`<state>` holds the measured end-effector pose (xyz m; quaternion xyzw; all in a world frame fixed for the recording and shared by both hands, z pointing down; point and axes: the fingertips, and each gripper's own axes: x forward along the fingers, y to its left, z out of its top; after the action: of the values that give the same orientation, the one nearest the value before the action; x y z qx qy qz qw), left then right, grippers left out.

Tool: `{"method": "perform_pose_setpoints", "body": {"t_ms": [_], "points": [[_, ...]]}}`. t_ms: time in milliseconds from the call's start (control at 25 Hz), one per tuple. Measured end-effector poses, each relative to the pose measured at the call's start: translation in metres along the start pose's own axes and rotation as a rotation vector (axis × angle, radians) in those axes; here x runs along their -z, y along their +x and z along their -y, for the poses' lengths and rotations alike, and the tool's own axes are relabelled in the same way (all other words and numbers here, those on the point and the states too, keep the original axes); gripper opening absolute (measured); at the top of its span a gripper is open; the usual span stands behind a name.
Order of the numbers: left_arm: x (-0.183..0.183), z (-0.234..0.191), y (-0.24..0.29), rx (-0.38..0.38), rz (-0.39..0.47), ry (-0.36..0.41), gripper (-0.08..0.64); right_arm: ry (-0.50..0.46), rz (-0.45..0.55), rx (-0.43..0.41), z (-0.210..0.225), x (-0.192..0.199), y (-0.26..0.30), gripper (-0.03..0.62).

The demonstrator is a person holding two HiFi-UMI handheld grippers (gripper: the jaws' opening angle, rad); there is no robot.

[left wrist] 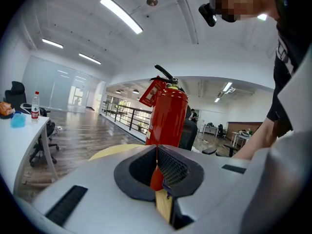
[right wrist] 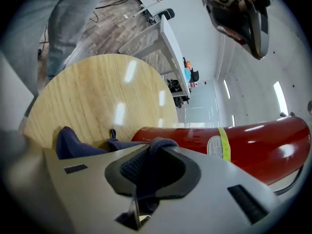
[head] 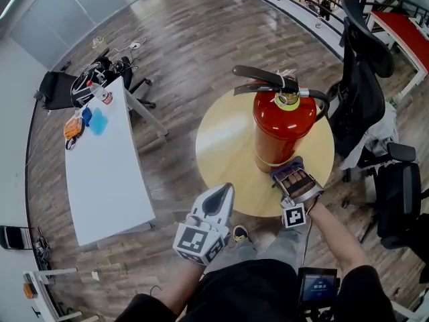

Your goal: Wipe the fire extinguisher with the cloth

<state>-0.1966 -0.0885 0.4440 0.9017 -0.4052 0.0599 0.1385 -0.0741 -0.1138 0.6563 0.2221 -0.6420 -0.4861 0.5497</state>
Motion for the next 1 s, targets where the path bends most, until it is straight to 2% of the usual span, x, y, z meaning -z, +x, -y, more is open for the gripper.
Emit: {"method": "perform_pose_setpoints", "body": {"t_ms": [120, 280, 400, 520, 640, 760, 880, 920, 1000], "points": [[-0.001, 0.013, 0.019, -0.038, -0.003, -0.012, 0.025, -0.014, 0.045, -0.005, 0.001, 0.021, -0.003, 0.054], [-0.007, 0.042, 0.049, -0.094, 0.003, -0.035, 0.025, -0.046, 0.187, 0.025, 0.019, 0.039, -0.018, 0.053], [-0.015, 0.062, 0.071, -0.136, 0.014, -0.038, 0.025, -0.034, 0.308, 0.129, 0.058, 0.053, -0.042, 0.053], [-0.017, 0.078, 0.089, -0.183, 0.024, -0.036, 0.025, 0.01, 0.433, 0.286, 0.117, 0.065, -0.075, 0.053], [-0.021, 0.089, 0.103, -0.223, 0.039, -0.026, 0.025, 0.066, 0.559, 0.398, 0.178, 0.074, -0.112, 0.054], [-0.03, 0.095, 0.112, -0.256, 0.07, -0.021, 0.025, 0.157, 0.647, 0.502, 0.24, 0.083, -0.149, 0.054], [-0.042, 0.101, 0.113, -0.289, 0.107, -0.019, 0.025, 0.307, 0.705, 0.582, 0.301, 0.101, -0.18, 0.052], [-0.045, 0.103, 0.113, -0.299, 0.115, -0.015, 0.025, 0.372, 0.718, 0.562, 0.319, 0.107, -0.184, 0.054], [-0.049, 0.106, 0.112, -0.317, 0.124, -0.007, 0.025, 0.514, 0.757, 0.442, 0.345, 0.116, -0.183, 0.054]]}}
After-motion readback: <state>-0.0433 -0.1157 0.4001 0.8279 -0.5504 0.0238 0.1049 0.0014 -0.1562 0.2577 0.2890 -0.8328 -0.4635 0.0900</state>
